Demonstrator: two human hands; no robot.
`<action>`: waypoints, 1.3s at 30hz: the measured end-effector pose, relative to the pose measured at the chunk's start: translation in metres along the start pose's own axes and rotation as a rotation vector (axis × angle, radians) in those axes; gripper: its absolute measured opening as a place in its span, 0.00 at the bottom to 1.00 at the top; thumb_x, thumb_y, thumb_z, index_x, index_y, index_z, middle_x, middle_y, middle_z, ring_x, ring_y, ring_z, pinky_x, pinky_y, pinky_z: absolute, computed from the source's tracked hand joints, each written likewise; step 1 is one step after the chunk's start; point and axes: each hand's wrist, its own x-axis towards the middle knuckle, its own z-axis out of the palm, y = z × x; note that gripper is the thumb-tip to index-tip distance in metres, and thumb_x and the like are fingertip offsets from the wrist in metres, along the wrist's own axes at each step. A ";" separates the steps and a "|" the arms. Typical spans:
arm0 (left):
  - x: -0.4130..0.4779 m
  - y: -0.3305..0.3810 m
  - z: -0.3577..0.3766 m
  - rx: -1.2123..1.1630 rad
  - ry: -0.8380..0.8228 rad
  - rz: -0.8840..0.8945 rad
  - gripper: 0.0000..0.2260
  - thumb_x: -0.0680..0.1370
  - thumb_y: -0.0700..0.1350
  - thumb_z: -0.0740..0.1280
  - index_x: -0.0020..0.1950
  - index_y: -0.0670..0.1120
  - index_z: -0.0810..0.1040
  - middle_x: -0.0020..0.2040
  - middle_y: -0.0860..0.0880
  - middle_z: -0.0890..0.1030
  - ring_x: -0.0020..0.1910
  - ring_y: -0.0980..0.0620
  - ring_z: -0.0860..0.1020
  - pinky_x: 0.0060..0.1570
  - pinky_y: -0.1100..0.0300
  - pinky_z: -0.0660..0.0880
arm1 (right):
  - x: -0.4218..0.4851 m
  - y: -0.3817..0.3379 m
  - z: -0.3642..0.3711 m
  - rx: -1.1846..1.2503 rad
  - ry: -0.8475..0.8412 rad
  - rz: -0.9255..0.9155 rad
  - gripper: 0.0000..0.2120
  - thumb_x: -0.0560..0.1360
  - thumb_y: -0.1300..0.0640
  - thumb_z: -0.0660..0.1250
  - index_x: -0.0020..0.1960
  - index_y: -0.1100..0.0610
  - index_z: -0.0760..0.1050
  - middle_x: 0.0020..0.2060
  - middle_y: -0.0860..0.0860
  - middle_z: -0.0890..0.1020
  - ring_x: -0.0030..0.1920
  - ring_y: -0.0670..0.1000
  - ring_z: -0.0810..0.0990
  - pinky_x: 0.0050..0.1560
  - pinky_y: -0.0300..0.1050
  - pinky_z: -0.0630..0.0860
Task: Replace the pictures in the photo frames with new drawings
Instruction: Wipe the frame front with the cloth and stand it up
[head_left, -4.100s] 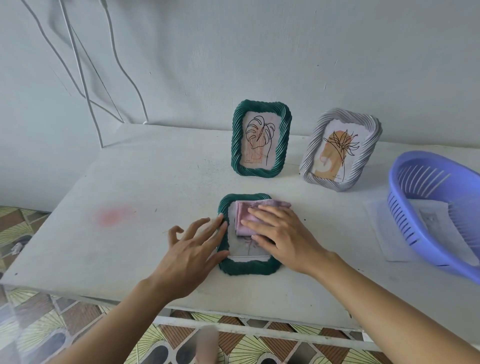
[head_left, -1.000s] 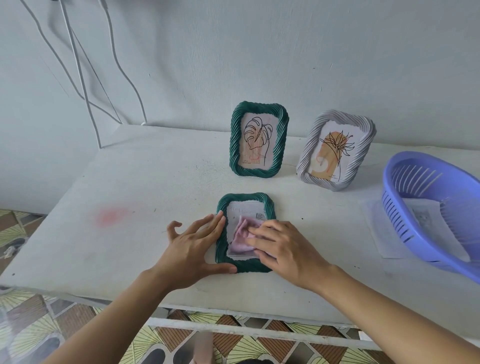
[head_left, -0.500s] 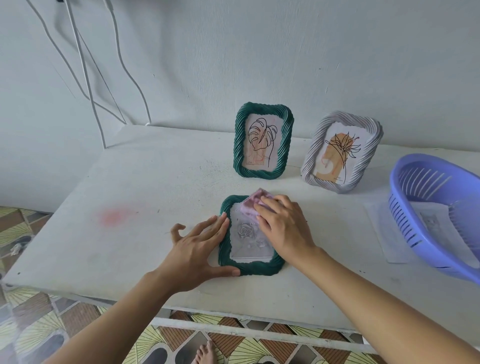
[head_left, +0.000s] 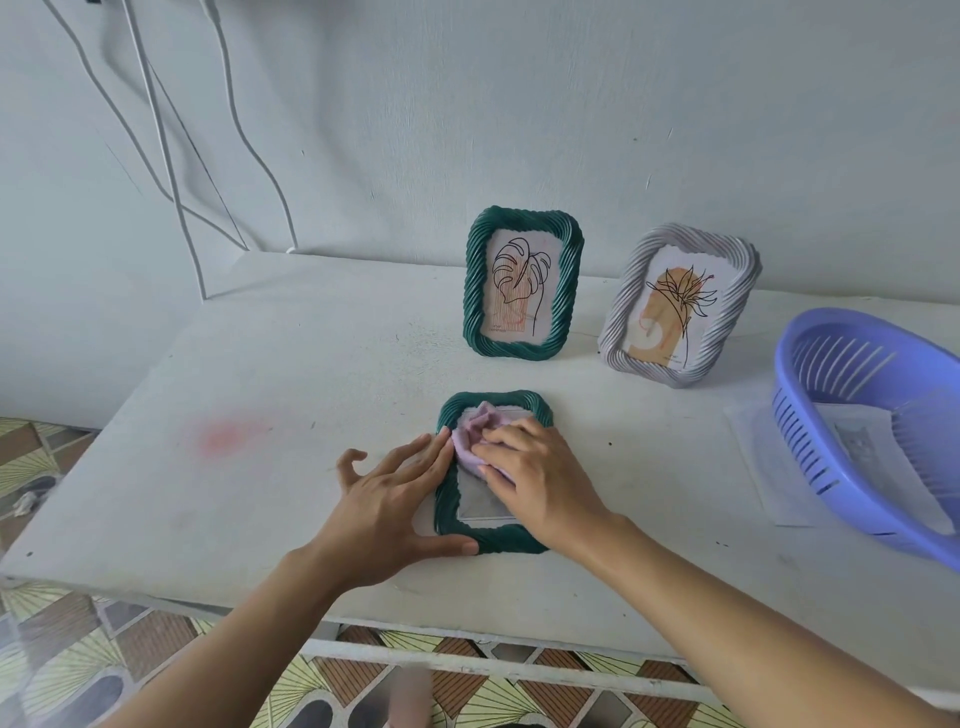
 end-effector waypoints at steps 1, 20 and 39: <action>0.000 0.000 0.000 0.006 -0.003 -0.003 0.47 0.69 0.81 0.53 0.82 0.59 0.46 0.78 0.65 0.45 0.77 0.65 0.46 0.70 0.45 0.43 | -0.005 -0.002 -0.002 0.029 -0.018 -0.014 0.14 0.78 0.53 0.59 0.53 0.51 0.82 0.51 0.45 0.82 0.53 0.52 0.75 0.49 0.50 0.75; 0.001 0.000 -0.002 -0.005 -0.057 -0.013 0.48 0.69 0.82 0.52 0.81 0.60 0.42 0.79 0.65 0.43 0.79 0.64 0.44 0.71 0.43 0.43 | 0.014 0.030 -0.014 -0.111 0.047 0.115 0.09 0.75 0.60 0.69 0.53 0.55 0.84 0.55 0.49 0.84 0.54 0.54 0.77 0.49 0.51 0.77; 0.001 0.000 -0.005 -0.039 -0.049 -0.012 0.44 0.69 0.81 0.54 0.80 0.65 0.46 0.79 0.66 0.44 0.78 0.66 0.45 0.70 0.46 0.42 | -0.014 -0.023 -0.028 0.380 0.017 0.183 0.09 0.80 0.57 0.64 0.56 0.51 0.81 0.50 0.45 0.84 0.49 0.46 0.77 0.49 0.39 0.74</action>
